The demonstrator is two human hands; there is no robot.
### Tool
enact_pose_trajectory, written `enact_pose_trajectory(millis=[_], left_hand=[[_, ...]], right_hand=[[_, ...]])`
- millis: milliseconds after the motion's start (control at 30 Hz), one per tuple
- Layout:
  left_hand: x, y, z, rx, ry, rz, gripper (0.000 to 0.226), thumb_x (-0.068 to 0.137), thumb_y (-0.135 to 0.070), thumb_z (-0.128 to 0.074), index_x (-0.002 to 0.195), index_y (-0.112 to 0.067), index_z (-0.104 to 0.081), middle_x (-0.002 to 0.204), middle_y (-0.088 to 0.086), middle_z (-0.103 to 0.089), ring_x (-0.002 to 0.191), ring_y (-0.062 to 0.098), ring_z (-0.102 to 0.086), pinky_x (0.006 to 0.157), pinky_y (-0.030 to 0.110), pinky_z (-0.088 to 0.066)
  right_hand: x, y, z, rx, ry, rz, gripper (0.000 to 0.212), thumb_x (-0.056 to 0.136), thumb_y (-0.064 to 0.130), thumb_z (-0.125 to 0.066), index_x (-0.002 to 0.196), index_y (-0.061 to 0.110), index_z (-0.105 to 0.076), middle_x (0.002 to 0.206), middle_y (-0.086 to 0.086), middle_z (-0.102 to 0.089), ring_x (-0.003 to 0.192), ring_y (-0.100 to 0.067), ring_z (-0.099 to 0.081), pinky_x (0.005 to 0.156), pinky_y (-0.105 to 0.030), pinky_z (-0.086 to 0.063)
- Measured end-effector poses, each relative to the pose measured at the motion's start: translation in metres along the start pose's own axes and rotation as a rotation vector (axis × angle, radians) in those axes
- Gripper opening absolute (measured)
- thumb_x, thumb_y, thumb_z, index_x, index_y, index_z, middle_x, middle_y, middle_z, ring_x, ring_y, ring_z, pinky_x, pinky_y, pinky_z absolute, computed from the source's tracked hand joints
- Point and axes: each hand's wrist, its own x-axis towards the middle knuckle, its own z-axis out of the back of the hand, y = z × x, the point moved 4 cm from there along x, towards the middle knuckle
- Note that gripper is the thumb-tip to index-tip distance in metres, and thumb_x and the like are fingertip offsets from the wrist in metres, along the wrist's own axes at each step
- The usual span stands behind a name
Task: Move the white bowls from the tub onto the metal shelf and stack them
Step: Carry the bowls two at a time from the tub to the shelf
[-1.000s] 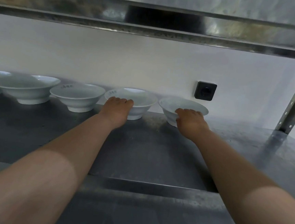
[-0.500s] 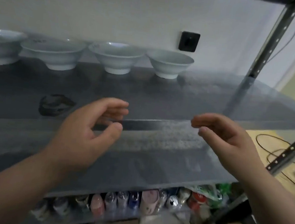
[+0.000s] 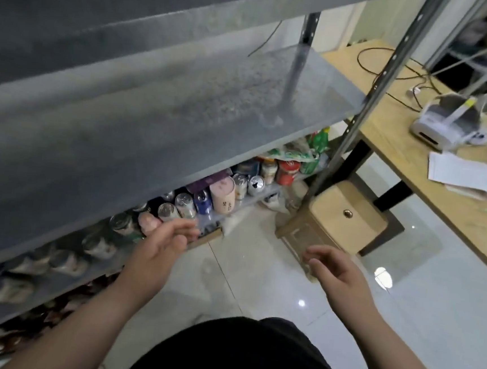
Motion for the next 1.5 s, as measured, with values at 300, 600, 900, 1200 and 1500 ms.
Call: enact_pose_trajectory(millis=[300,600,900,1200,1500], left_hand=[[-0.049,0.028,-0.081,0.085,0.209,0.149,0.042,0.081,-0.045,-0.058,0.117,-0.023,-0.063,0.113,-0.006,-0.069,0.109,0.01,-0.064,0.099,0.036,-0.048],[-0.027,0.005,-0.169,0.232,0.634,0.025,0.026,0.089,-0.035,-0.058,0.115,-0.038,-0.062,0.114,-0.006,-0.068,0.11,0.011,-0.064,0.098,0.037,-0.048],[-0.056,0.027,-0.207,0.464,1.25,-0.058,0.024,0.098,-0.011,-0.053,0.116,-0.024,-0.063,0.106,-0.004,-0.071,0.1,0.012,-0.067,0.098,0.04,-0.051],[-0.197,0.032,-0.223,0.61,1.695,-0.26,0.035,0.082,-0.033,-0.054,0.116,-0.029,-0.062,0.109,-0.005,-0.069,0.103,0.013,-0.067,0.096,0.041,-0.051],[-0.401,0.058,-0.242,0.69,1.914,-0.375,0.033,0.082,-0.033,-0.054,0.113,-0.033,-0.064,0.108,-0.007,-0.069,0.102,0.012,-0.068,0.095,0.043,-0.052]], right_hand=[[-0.095,-0.094,0.012,0.09,-0.074,-0.232,0.014,0.093,0.018,-0.063,0.094,0.031,-0.07,0.096,0.021,-0.07,0.093,0.004,-0.063,0.073,-0.006,-0.044],[-0.225,-0.138,0.019,0.208,-0.403,-0.437,0.012,0.094,0.018,-0.063,0.092,0.029,-0.07,0.093,0.022,-0.07,0.089,0.006,-0.062,0.072,-0.005,-0.042],[-0.349,-0.143,-0.082,0.455,-1.101,-0.61,0.017,0.092,0.02,-0.062,0.095,0.035,-0.069,0.098,0.013,-0.072,0.098,-0.007,-0.067,0.091,-0.04,-0.055],[-0.494,-0.133,-0.212,0.602,-1.599,-0.73,0.016,0.094,0.024,-0.06,0.102,0.035,-0.067,0.098,0.016,-0.069,0.093,0.0,-0.064,0.084,-0.025,-0.052],[-0.632,-0.152,-0.325,0.74,-1.784,-0.853,0.014,0.094,0.023,-0.06,0.097,0.035,-0.067,0.095,0.016,-0.07,0.092,0.0,-0.064,0.078,-0.021,-0.05]])
